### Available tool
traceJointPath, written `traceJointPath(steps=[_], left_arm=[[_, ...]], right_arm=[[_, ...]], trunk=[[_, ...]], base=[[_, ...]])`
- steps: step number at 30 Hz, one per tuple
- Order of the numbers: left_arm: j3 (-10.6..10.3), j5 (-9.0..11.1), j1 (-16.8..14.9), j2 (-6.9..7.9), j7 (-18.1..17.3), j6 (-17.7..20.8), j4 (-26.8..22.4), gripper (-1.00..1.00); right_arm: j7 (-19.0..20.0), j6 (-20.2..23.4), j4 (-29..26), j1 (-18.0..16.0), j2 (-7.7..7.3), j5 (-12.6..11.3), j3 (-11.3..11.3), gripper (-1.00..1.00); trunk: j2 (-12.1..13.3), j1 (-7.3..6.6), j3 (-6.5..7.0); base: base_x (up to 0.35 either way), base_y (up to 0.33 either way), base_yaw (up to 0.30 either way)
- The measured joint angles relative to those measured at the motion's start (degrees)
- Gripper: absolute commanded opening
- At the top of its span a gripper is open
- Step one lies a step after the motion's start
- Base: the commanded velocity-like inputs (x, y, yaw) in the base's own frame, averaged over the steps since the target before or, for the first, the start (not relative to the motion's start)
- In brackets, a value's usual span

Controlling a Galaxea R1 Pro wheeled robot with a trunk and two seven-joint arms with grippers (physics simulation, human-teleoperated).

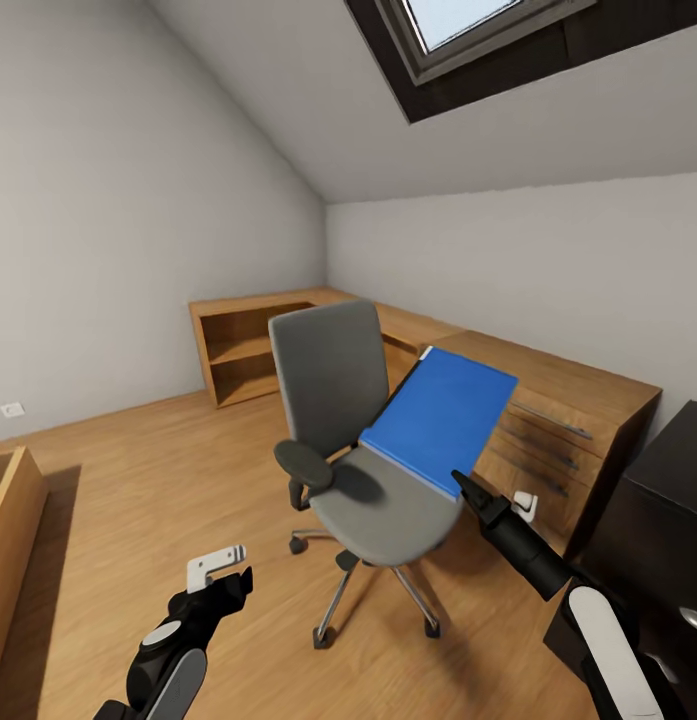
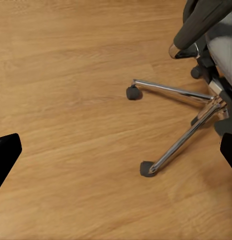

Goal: In the bedroom, organize the workspace by keeping the computer under the desk, ensuring the monitor is on the desk, placing the keyboard on the desk next to the monitor, placing the mouse on the desk next to the keyboard, moving the folder from the swivel chair onto the desk next to the mouse, stacking the notebook on top of the folder with the pen on top of the notebook, and positioning the swivel chair next to the desk.

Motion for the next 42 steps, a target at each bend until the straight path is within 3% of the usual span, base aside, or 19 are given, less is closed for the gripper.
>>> traceJointPath(steps=[30,35,36,38,39,42], left_arm=[[-0.5,0.2,0.0,0.02,0.0,0.0,0.1,1.0],[-0.8,0.3,0.0,-0.07,0.0,0.0,1.1,1.0],[-1.0,0.4,1.5,-0.09,0.1,-0.4,4.2,1.0],[-1.3,0.2,3.5,-0.14,0.1,-5.0,12.7,1.0],[-1.9,0.1,3.7,-0.14,-0.1,-9.1,16.9,1.0],[-3.6,0.2,3.8,-0.1,-0.4,-16.8,22.6,1.0]], right_arm=[[0.1,0.1,0.1,0.0,0.0,0.1,0.0,-1.0],[0.1,0.0,0.1,0.0,-0.13,0.1,-0.2,-1.0],[0.2,0.1,0.1,0.0,-0.17,0.1,-0.2,-1.0],[0.2,0.1,0.1,0.2,-0.38,0.1,-0.3,-1.0],[0.2,0.1,0.1,0.3,-0.56,0.0,-0.3,-1.0],[0.2,0.1,0.1,0.4,-0.72,-0.2,-0.3,-1.0]], trunk=[[12.0,-6.59,5.39],[14.0,-7.69,6.28],[14.4,-7.91,6.45],[15.2,-8.35,6.82],[15.6,-8.57,6.99],[16.8,-9.23,7.54]], base=[[0.0,0.0,0.0],[0.0,0.0,0.0],[0.0,0.0,0.0],[0.0,0.0,0.0],[0.0,0.0,0.0],[0.0,0.0,0.0]])
